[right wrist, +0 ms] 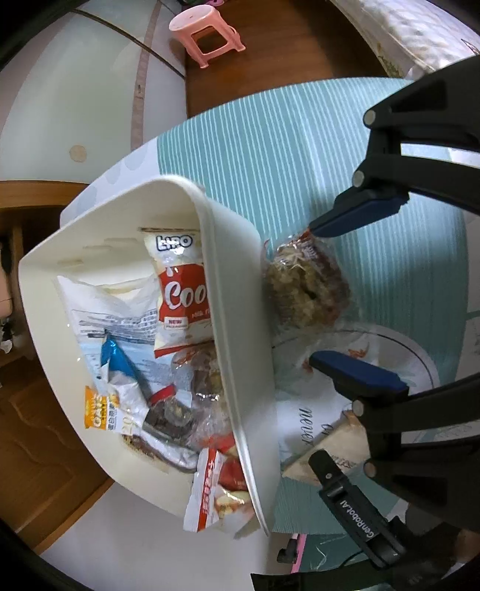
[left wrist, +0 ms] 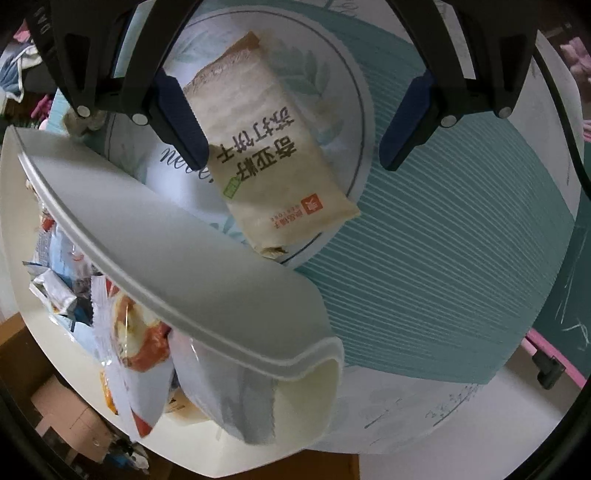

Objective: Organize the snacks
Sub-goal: 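Grasp the beige cracker bag with the left gripper while the right grasps the clear nut bag, then lift the cracker bag and nut bag and carry them over the tray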

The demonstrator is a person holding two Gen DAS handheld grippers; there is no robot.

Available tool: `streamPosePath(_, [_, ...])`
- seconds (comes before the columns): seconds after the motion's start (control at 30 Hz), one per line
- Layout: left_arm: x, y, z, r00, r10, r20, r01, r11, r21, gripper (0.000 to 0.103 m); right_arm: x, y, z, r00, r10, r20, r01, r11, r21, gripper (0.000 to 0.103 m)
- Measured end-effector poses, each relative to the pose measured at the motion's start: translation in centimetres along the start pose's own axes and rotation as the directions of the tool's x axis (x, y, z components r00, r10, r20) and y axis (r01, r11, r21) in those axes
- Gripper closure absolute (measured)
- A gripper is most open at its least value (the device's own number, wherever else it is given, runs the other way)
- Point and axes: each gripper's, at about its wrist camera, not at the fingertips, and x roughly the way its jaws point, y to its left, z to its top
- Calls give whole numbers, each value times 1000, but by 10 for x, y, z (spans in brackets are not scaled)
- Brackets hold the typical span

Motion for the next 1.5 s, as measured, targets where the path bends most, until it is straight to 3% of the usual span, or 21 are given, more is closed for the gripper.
streamPosePath(0.47, [8, -24, -16, 997, 68, 42, -71, 993, 98, 10, 18, 33, -7, 995, -79, 63, 85, 991, -108, 19])
streamPosePath(0.57, [6, -22, -19, 997, 64, 49, -69, 992, 109, 18, 27, 41, -9, 992, -120, 48, 126, 983, -135, 18])
streamPosePath(0.6, [5, -24, -20, 997, 62, 54, -68, 991, 114, 24, 32, 43, -10, 990, -140, 34, 143, 980, -139, 18])
streamPosePath(0.67, [2, -26, -22, 996, 53, 67, -62, 989, 135, 35, 34, 46, -14, 986, -155, 55, 161, 975, -151, 22])
streamPosePath(0.77, [-1, -36, -20, 997, 42, 68, -52, 986, 157, 44, 31, 50, -17, 980, -177, 91, 191, 965, -178, 55])
streamPosePath(0.8, [-3, -36, -21, 997, 31, 67, -42, 986, 159, 46, 30, 53, -18, 980, -173, 97, 189, 962, -195, 59])
streamPosePath(1.17, [-19, -5, -25, 995, -103, -9, 103, 981, 165, 49, 4, 61, -42, 994, -81, 78, 96, 972, -214, 63])
streamPosePath(1.5, [-72, 2, -25, 983, -182, 25, 173, 962, 213, 49, -46, 72, -55, 995, 4, 101, 19, 974, -225, 63])
